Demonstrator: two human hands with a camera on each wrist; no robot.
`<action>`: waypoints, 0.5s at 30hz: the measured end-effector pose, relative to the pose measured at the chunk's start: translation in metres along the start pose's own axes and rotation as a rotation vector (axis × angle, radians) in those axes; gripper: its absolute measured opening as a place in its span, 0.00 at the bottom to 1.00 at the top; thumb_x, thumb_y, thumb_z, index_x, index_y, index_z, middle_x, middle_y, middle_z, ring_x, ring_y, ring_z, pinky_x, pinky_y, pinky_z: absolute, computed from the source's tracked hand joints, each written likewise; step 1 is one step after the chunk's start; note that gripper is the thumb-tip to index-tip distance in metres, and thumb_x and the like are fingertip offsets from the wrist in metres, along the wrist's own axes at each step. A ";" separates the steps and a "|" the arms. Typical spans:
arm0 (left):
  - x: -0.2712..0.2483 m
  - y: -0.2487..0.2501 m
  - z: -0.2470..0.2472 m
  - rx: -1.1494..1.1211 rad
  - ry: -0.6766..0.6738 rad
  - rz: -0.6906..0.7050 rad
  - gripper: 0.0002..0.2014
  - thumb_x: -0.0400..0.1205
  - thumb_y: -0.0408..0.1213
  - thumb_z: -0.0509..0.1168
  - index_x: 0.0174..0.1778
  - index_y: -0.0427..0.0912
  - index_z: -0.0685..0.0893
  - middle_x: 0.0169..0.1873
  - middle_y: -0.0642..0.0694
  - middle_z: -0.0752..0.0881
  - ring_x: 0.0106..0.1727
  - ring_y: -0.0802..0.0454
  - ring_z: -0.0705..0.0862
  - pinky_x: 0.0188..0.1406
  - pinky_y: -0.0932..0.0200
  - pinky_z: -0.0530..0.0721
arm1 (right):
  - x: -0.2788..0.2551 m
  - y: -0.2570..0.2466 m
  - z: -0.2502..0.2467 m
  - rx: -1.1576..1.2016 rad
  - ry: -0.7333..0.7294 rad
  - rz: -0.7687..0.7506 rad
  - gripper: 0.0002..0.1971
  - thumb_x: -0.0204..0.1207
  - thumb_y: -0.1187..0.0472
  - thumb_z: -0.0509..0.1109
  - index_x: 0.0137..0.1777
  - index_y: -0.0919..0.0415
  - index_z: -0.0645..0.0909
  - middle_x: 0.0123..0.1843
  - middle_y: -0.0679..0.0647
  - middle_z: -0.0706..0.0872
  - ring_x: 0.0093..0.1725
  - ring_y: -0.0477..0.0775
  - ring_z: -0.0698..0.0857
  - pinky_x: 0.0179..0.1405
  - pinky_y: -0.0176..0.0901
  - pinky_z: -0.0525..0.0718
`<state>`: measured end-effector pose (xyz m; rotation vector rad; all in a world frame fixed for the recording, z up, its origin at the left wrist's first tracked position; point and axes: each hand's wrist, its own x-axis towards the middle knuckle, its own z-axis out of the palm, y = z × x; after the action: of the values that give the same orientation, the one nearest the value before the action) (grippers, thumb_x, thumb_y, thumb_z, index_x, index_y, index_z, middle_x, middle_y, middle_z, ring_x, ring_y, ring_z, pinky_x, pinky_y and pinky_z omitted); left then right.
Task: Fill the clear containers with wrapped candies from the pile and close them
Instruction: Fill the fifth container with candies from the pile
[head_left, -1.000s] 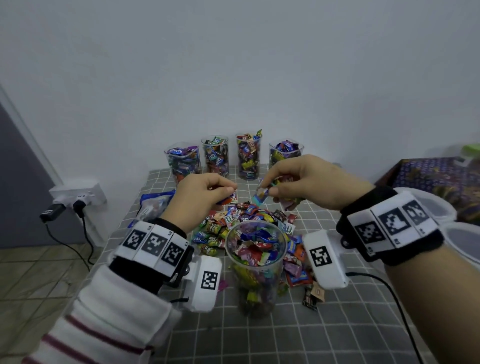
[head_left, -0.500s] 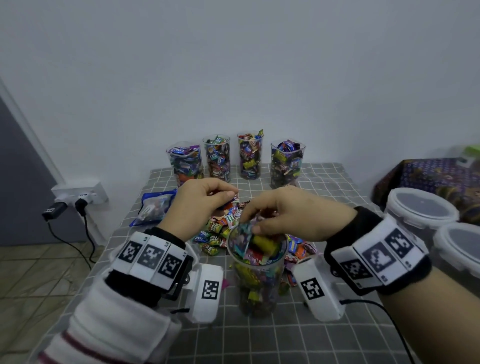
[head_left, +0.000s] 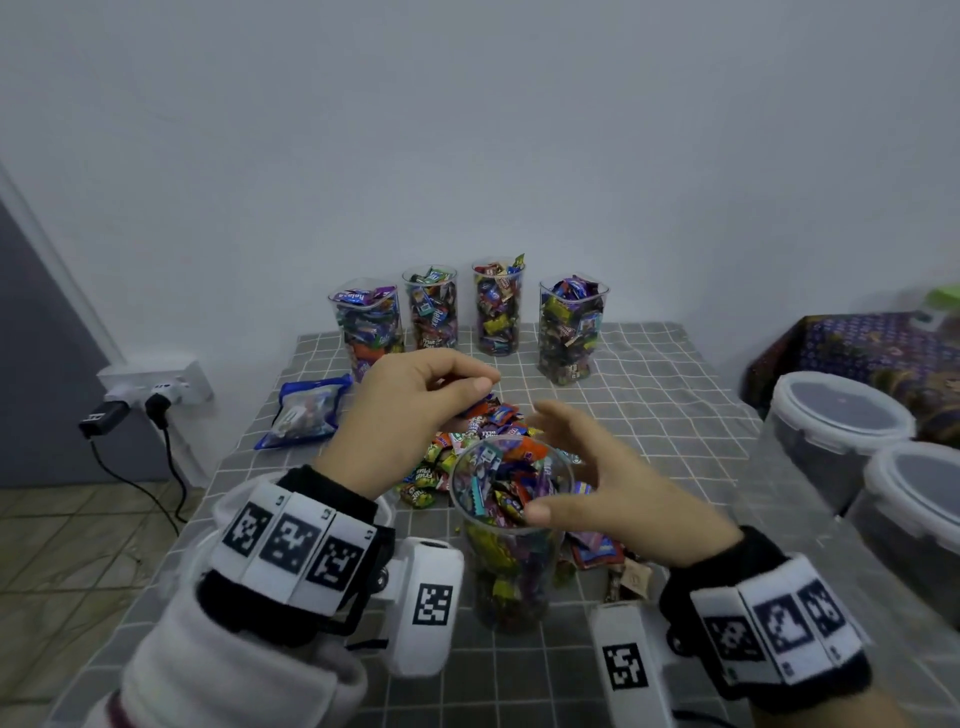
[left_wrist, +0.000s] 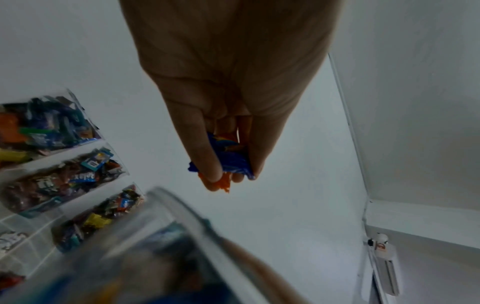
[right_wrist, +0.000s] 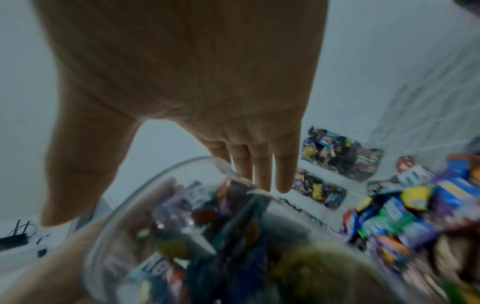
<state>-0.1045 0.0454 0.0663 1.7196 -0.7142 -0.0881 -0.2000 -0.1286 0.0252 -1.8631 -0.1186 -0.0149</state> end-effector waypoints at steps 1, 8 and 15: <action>-0.001 0.003 0.002 -0.005 -0.011 0.013 0.10 0.80 0.31 0.67 0.40 0.52 0.88 0.38 0.54 0.88 0.39 0.63 0.87 0.35 0.67 0.85 | -0.001 0.004 0.004 0.058 -0.026 -0.001 0.43 0.53 0.48 0.82 0.65 0.31 0.61 0.64 0.30 0.78 0.64 0.31 0.79 0.60 0.30 0.79; -0.012 0.008 0.018 0.051 -0.205 -0.024 0.11 0.81 0.30 0.65 0.43 0.52 0.88 0.43 0.53 0.89 0.42 0.63 0.86 0.37 0.64 0.87 | -0.004 0.021 0.021 0.204 0.033 -0.044 0.42 0.53 0.55 0.82 0.69 0.43 0.68 0.63 0.43 0.83 0.65 0.44 0.82 0.62 0.38 0.80; -0.017 0.023 0.012 0.110 -0.310 -0.052 0.11 0.83 0.39 0.62 0.53 0.61 0.86 0.52 0.74 0.83 0.55 0.72 0.83 0.42 0.57 0.89 | -0.004 0.025 0.021 0.252 0.018 -0.014 0.41 0.53 0.55 0.82 0.68 0.45 0.69 0.63 0.47 0.83 0.63 0.47 0.84 0.61 0.43 0.83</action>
<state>-0.1327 0.0420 0.0781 1.8512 -0.9156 -0.3639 -0.2028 -0.1159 -0.0047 -1.6106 -0.1151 -0.0253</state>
